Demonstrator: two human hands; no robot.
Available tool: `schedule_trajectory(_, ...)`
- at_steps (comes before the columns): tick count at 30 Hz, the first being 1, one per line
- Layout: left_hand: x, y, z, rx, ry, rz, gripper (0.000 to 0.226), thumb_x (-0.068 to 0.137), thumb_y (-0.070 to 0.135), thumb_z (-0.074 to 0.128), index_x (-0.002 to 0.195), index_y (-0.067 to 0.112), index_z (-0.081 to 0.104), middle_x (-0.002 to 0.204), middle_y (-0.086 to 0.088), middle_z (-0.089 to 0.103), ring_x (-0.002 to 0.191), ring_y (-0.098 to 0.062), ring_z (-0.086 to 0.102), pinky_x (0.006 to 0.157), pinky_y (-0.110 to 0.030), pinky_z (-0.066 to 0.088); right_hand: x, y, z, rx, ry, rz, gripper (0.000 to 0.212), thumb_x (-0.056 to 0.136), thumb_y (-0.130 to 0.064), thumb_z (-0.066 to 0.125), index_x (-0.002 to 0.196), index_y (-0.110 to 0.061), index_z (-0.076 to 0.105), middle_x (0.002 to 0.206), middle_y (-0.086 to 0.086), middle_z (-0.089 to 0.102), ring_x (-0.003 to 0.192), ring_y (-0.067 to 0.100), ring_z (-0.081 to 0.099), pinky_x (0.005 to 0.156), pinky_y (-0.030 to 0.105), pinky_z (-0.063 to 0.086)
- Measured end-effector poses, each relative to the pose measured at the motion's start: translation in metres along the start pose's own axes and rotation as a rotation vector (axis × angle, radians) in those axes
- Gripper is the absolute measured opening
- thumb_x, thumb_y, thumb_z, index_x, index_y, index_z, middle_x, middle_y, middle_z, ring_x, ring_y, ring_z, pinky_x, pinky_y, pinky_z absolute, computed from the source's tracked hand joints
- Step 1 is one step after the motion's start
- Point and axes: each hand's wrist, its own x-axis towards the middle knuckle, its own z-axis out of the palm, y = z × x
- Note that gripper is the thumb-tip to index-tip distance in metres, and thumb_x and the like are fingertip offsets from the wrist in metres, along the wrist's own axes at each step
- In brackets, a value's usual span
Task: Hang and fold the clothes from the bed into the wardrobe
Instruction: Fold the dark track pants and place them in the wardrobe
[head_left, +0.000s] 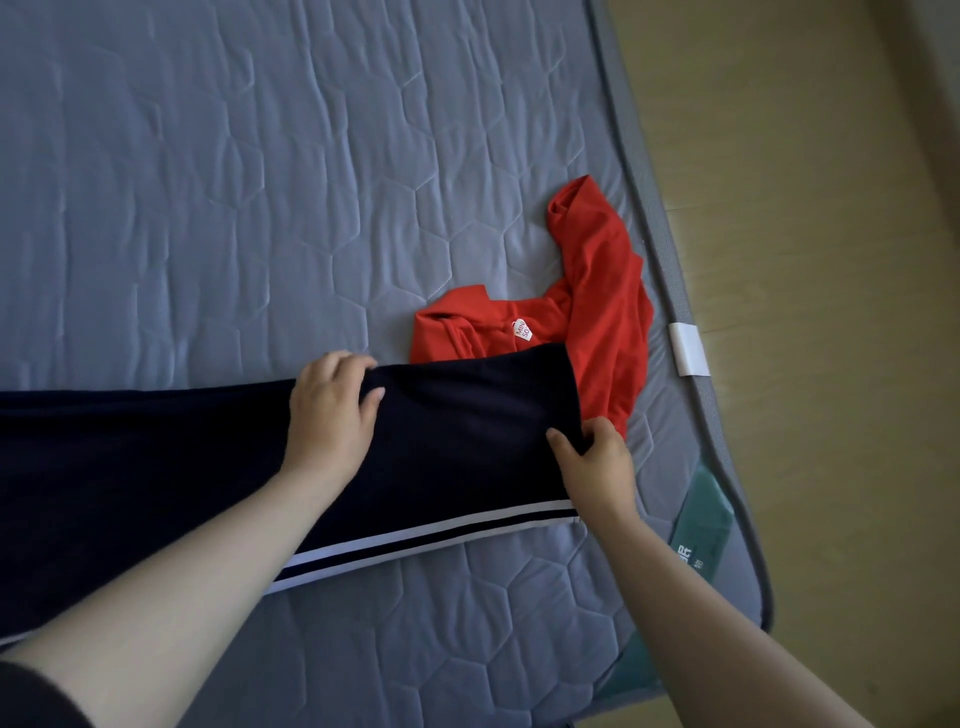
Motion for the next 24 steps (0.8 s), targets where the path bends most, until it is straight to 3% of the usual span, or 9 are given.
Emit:
schedule_trajectory(4,-0.024,0.004,-0.004,-0.054,-0.055,-0.052,0.022,0.085,0.009,0.067,0.106,0.002,0.065,0.107,-0.015,0.06,0.097,-0.036,0.053,0.089,-0.046,0.044,0.002,-0.011,-0.007,0.089,-0.114,0.056,0.032,0.087,-0.035,0.068,0.105,-0.015,0.052,0.09,-0.003,0.059,0.085,0.017,0.057,0.07,0.027,0.042)
schedule_trajectory(8,-0.039,0.003,-0.008,-0.134,-0.12,-0.106,0.023,0.09,0.012,0.061,0.111,0.004,0.063,0.112,-0.011,0.059,0.101,-0.031,0.055,0.091,-0.041,0.045,-0.005,-0.016,-0.007,0.1,-0.14,0.037,0.021,0.087,-0.03,0.067,0.089,-0.011,0.059,0.081,0.001,0.065,0.079,0.021,0.062,0.064,0.03,0.048)
schedule_trajectory(11,-0.046,0.006,-0.007,-0.213,-0.227,-0.138,0.031,0.094,0.017,0.056,0.124,0.009,0.057,0.126,-0.006,0.053,0.111,-0.025,0.054,0.095,-0.038,0.045,-0.012,-0.026,-0.008,0.154,-0.087,-0.055,0.009,0.088,-0.026,0.066,0.089,-0.021,0.058,0.077,-0.009,0.064,0.07,0.004,0.061,0.055,0.013,0.044)
schedule_trajectory(15,-0.061,0.007,-0.009,-0.277,-0.255,-0.206,0.031,0.096,0.021,0.054,0.125,0.012,0.056,0.128,-0.004,0.051,0.11,-0.02,0.055,0.093,-0.035,0.047,-0.029,-0.03,-0.01,0.092,-0.036,-0.164,0.013,0.091,-0.025,0.059,0.085,-0.027,0.048,0.068,-0.012,0.059,0.065,-0.005,0.057,0.046,0.011,0.039)
schedule_trajectory(19,-0.077,0.0,-0.024,-0.318,-0.243,-0.245,0.027,0.096,0.022,0.053,0.121,0.012,0.058,0.122,-0.002,0.053,0.103,-0.015,0.058,0.087,-0.029,0.048,-0.045,-0.044,-0.019,0.154,-0.039,-0.168,0.019,0.096,-0.023,0.053,0.082,-0.034,0.046,0.066,-0.015,0.056,0.061,-0.013,0.055,0.05,0.004,0.04)
schedule_trajectory(24,-0.105,-0.016,-0.058,-0.391,-0.206,-0.3,0.027,0.097,0.025,0.051,0.121,0.015,0.057,0.121,0.001,0.053,0.099,-0.009,0.056,0.081,-0.021,0.045,-0.068,-0.078,-0.026,0.219,-0.098,-0.198,0.022,0.094,-0.021,0.056,0.104,-0.039,0.05,0.072,-0.032,0.06,0.075,-0.027,0.052,0.059,-0.004,0.037)
